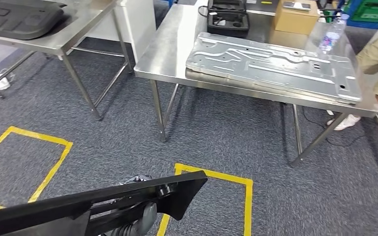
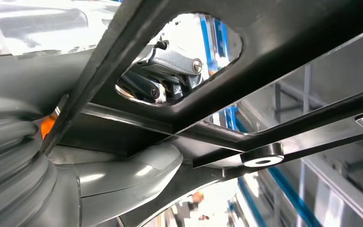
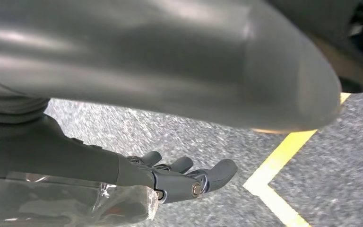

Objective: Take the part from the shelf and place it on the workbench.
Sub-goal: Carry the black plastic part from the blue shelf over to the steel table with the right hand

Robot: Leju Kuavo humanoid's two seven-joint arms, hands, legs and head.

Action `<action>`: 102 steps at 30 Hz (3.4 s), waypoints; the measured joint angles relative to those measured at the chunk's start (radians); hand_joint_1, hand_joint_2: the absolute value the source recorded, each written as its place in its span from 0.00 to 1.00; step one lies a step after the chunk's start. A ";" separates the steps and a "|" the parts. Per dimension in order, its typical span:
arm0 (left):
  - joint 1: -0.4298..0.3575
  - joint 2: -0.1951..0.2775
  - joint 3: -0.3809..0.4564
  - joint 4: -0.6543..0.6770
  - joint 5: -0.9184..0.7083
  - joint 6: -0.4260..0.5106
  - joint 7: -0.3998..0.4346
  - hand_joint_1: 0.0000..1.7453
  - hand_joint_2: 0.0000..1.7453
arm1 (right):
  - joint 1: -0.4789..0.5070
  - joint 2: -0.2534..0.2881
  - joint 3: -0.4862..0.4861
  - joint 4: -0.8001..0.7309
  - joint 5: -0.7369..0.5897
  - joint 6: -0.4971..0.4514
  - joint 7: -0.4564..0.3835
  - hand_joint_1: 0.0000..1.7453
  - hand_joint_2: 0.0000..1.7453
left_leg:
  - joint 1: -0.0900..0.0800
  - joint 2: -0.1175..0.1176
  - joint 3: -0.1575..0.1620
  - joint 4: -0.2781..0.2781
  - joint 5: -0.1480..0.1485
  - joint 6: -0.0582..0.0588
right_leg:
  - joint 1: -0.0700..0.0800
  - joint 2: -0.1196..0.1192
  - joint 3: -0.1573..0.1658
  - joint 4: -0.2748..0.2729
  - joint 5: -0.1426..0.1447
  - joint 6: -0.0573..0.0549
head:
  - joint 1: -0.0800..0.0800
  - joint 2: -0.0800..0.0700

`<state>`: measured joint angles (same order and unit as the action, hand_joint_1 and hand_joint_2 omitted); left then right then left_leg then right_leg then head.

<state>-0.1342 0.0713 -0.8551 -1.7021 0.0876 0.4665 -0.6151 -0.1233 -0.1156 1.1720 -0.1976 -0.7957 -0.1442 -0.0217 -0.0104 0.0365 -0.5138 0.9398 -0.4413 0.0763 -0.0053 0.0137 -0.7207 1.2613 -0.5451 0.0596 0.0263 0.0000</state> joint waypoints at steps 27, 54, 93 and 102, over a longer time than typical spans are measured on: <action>-0.001 0.000 0.006 0.000 -0.002 -0.002 0.012 1.00 1.00 | -0.001 0.004 0.000 0.000 0.014 0.000 -0.008 0.00 0.00 | 0.019 -0.021 -0.008 0.005 0.003 -0.017 | -0.015 0.004 0.103 -0.191 0.055 0.004 | -0.001 0.000; 0.000 0.002 0.015 0.000 0.006 -0.020 0.054 1.00 1.00 | -0.004 0.016 0.001 0.000 0.035 0.000 -0.021 0.00 0.00 | 0.014 -0.043 -0.023 0.018 -0.004 -0.048 | 0.001 0.013 0.168 -0.305 0.109 -0.028 | -0.006 0.000; -0.002 0.002 0.023 -0.002 -0.004 -0.027 0.068 1.00 1.00 | 0.001 0.019 0.001 0.000 0.026 0.000 -0.011 0.00 0.00 | 0.012 -0.021 -0.022 0.010 0.010 -0.005 | -0.006 -0.001 0.043 -0.048 -0.013 0.002 | 0.001 0.000; -0.003 0.002 0.023 -0.002 -0.007 -0.030 0.071 1.00 1.00 | -0.003 0.022 0.001 0.000 0.029 0.000 -0.016 0.00 0.00 | 0.002 0.020 -0.005 0.010 -0.011 -0.031 | 0.006 -0.055 0.151 -0.302 0.120 -0.025 | -0.001 0.000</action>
<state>-0.1374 0.0729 -0.8321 -1.7045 0.0805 0.4364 -0.5444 -0.1265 -0.0939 1.1730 -0.1976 -0.7662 -0.1443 -0.0380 -0.0088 0.0562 -0.5184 0.9497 -0.4525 0.0450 0.0009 -0.0408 -0.5701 0.9597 -0.4248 0.0350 0.0251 0.0000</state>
